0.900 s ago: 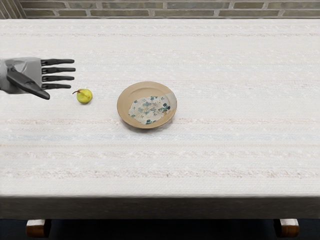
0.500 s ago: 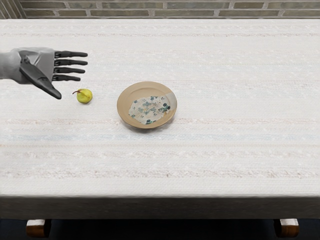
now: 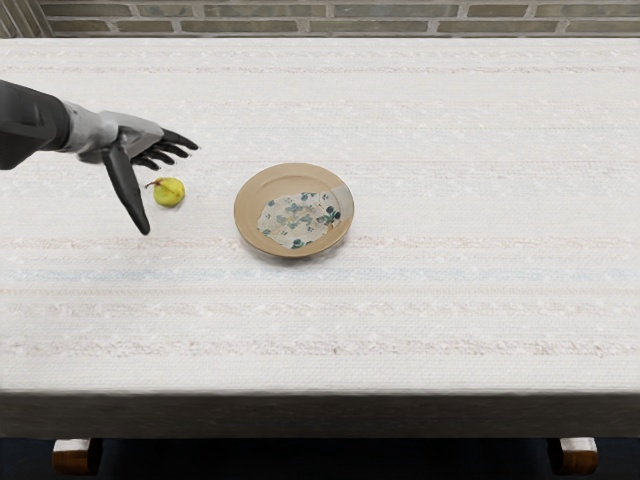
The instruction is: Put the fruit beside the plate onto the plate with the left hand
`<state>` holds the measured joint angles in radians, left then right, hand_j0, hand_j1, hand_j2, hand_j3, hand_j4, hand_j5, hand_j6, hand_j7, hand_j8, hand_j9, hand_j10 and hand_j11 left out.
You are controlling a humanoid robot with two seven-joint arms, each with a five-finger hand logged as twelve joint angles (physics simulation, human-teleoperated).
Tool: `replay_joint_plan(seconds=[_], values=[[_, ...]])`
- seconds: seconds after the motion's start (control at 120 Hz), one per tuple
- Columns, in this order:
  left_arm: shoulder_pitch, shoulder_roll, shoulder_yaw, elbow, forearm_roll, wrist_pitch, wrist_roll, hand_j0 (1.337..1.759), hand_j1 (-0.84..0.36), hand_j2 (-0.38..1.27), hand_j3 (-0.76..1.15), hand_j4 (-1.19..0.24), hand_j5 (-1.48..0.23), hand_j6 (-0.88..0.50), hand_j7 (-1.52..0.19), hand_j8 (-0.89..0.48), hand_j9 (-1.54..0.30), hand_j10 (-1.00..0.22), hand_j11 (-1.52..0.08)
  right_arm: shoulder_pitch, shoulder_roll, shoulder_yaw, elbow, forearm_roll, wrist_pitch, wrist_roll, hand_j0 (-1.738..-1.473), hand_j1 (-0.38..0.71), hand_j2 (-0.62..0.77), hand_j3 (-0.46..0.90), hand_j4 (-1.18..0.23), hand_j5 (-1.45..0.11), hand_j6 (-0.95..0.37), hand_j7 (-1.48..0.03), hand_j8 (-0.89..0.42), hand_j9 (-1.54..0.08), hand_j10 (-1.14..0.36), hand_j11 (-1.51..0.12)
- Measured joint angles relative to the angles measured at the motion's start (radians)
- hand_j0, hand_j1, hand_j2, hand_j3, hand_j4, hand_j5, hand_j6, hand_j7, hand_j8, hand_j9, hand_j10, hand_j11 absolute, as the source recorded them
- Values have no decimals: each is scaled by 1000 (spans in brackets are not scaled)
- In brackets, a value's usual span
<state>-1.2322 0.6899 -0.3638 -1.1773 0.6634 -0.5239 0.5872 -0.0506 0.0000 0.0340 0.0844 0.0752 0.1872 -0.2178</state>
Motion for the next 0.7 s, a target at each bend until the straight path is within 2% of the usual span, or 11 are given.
replay_joint_plan(seconds=[0.258, 0.4, 0.542, 0.7], values=[[20, -136, 16, 6, 242, 182, 22, 1658, 298, 10, 0, -47, -57, -48, -57, -47, -57, -46, -57, 0, 0, 1, 0, 0, -1, 0, -1658, -349, 0, 0, 0, 0, 0, 0, 0, 0, 0, 0], [19, -155, 69, 12, 361, 318, 23, 1658, 293, 11, 0, -50, -62, -52, -62, -51, -61, -50, -61, 0, 0, 1, 0, 0, -2, 0, -1658, -349, 0, 0, 0, 0, 0, 0, 0, 0, 0, 0], [21, -196, 135, 28, 423, 427, 24, 1658, 285, 12, 0, -58, -71, -59, -71, -59, -71, -57, -71, 0, 0, 1, 0, 0, -3, 0, -1658, -349, 0, 0, 0, 0, 0, 0, 0, 0, 0, 0], [79, -229, 157, 65, 477, 479, 24, 1658, 277, 14, 0, -65, -80, -66, -80, -66, -80, -64, -80, 0, 0, 1, 0, 0, -3, 0, -1658, -349, 0, 0, 0, 0, -1, 0, 0, 0, 0, 0]])
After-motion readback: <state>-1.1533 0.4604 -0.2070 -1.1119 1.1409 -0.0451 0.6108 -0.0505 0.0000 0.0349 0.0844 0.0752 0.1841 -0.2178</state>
